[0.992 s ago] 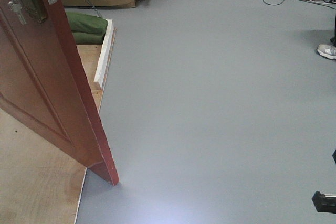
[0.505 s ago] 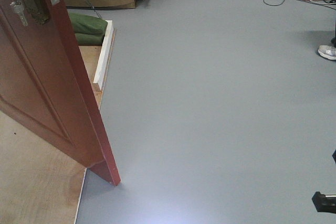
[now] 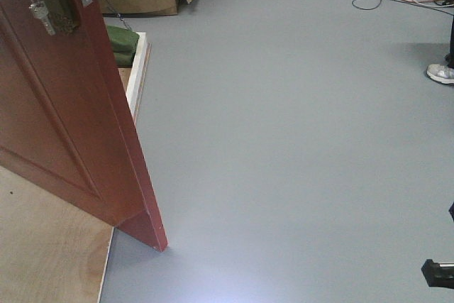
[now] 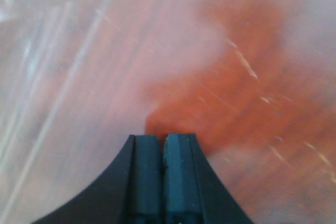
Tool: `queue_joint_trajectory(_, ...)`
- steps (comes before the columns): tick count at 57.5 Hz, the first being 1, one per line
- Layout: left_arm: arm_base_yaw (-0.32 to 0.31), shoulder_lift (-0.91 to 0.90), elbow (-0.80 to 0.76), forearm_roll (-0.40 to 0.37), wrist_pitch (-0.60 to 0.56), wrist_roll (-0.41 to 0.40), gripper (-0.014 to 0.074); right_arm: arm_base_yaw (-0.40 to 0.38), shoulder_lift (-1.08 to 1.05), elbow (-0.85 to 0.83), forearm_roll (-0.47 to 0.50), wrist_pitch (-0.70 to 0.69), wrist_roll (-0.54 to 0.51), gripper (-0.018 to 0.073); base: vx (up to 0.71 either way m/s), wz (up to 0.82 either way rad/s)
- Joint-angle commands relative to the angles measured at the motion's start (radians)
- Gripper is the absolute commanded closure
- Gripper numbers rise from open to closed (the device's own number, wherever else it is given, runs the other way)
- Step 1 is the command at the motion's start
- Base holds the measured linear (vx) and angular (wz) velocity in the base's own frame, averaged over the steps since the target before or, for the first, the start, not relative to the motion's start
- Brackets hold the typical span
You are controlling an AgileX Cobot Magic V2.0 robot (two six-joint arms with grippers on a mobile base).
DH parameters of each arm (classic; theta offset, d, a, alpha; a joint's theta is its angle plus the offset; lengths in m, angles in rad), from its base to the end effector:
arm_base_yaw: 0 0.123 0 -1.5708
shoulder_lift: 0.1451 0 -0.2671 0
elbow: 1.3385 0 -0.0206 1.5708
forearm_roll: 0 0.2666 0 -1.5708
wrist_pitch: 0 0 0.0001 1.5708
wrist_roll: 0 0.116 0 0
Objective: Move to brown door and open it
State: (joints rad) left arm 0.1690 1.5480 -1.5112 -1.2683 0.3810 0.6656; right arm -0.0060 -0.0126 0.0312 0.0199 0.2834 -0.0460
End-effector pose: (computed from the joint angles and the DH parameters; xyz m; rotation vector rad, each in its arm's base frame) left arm 0.4071 0.0276 0.4147 -0.3404 1.6351 -0.6100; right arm 0.1131 0.0000 0.1723 -0.0227 1.7854 -0.0187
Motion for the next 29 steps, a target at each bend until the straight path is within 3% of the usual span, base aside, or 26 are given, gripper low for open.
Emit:
queue_joint_trajectory(1,-0.010,-0.036,-0.038,-0.033,-0.018,-0.001,0.0603,-0.002,0.013,0.004,-0.006,-0.082,-0.005,0.0559,0.11,-0.04)
queue_joint_trajectory(29,-0.010,-0.036,-0.038,-0.033,-0.018,-0.001,0.0603,-0.002,0.013,0.004,-0.006,-0.082,-0.005,0.0559,0.11,-0.05)
